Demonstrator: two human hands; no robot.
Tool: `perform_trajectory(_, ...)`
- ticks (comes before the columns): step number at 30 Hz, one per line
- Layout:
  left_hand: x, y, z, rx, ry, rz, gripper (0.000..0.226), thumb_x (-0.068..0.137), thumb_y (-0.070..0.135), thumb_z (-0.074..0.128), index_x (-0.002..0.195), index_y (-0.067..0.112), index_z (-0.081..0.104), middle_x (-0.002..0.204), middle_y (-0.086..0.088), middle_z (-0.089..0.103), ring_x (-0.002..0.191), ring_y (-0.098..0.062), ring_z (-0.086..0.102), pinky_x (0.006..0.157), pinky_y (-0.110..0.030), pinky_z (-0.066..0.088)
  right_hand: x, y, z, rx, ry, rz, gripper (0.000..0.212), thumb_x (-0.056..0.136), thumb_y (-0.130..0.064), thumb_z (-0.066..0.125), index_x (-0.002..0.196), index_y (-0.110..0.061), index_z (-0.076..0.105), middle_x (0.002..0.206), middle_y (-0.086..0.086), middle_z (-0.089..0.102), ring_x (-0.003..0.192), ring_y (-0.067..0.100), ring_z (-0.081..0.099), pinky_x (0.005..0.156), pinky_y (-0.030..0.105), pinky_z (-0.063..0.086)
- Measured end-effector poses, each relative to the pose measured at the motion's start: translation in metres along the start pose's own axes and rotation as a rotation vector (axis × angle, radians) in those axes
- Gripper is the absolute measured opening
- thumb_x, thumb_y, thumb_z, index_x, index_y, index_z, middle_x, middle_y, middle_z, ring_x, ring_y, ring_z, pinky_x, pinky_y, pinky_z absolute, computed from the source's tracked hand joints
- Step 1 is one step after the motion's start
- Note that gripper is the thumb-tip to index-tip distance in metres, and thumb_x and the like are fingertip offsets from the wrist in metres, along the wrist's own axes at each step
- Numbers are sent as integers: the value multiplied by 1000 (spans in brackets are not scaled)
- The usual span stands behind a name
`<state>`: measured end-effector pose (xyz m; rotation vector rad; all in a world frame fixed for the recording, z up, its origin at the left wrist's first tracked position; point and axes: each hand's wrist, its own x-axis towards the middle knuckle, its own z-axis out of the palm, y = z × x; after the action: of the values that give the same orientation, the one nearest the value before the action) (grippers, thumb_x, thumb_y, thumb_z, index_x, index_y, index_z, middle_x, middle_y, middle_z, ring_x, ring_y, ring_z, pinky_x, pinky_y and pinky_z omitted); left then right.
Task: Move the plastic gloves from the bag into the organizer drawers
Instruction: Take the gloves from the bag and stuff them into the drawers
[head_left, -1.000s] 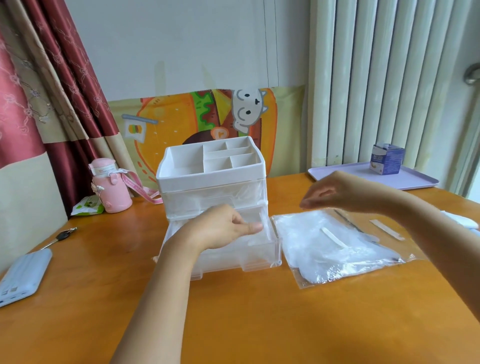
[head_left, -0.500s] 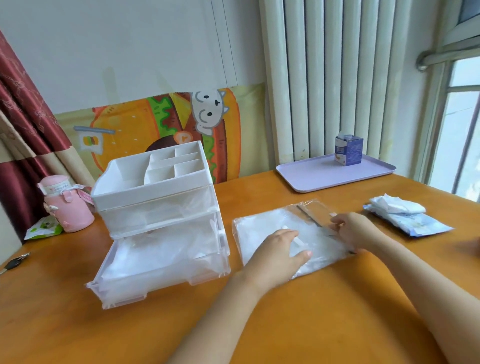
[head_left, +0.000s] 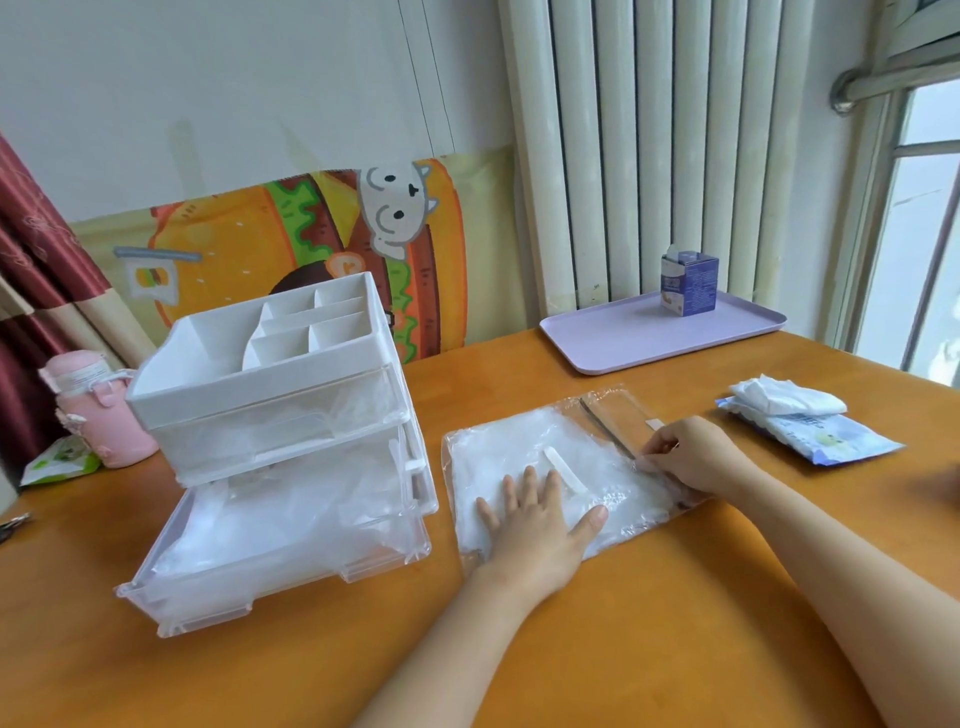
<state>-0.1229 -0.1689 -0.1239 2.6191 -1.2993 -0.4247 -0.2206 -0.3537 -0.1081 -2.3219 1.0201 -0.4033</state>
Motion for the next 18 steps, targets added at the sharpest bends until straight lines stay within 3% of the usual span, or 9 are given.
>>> perform_trajectory(4, -1, 0, 1, -39, 50, 5, 119, 52, 82, -7, 154, 21, -5, 161, -4, -14, 147, -22, -18, 112, -54, -17, -2, -2, 1, -137, -43, -45, 10, 92, -20, 59, 92, -15, 68, 79, -3, 61, 71, 12, 54, 54, 18, 39)
perform_trajectory(9, -4, -3, -2, -86, 129, -9, 117, 53, 81, -7, 154, 21, -8, 161, -1, -15, 147, -19, -16, 113, -54, -16, -3, -2, 1, -94, -22, -30, 17, 95, -13, 47, 88, -11, 62, 87, 6, 65, 69, 18, 55, 54, 23, 42)
perform_trajectory(11, -5, -4, -2, -94, 122, -29, 112, 60, 81, -4, 154, 21, -8, 161, -2, -15, 147, -21, -16, 112, -55, -15, -5, -2, -3, 164, 6, 33, 20, 98, -14, 46, 88, -6, 61, 81, 8, 65, 63, 17, 56, 49, 19, 43)
perform_trajectory(14, -4, -6, -3, -77, 107, -52, 86, 89, 71, 14, 154, 20, -8, 161, -4, -16, 147, -23, -16, 113, -56, -14, -7, -1, -9, 775, 26, 94, 26, 101, -9, 42, 84, -1, 60, 94, 16, 67, 78, 19, 63, 69, 22, 53)
perform_trajectory(18, -4, -10, 0, -25, 82, -75, 79, 94, 67, 18, 155, 20, -3, 161, -4, -12, 147, -24, -17, 112, -56, -16, -15, -12, -36, 1336, 31, 73, 29, 102, -6, 36, 88, 6, 59, 90, 18, 69, 83, 21, 67, 70, 22, 58)
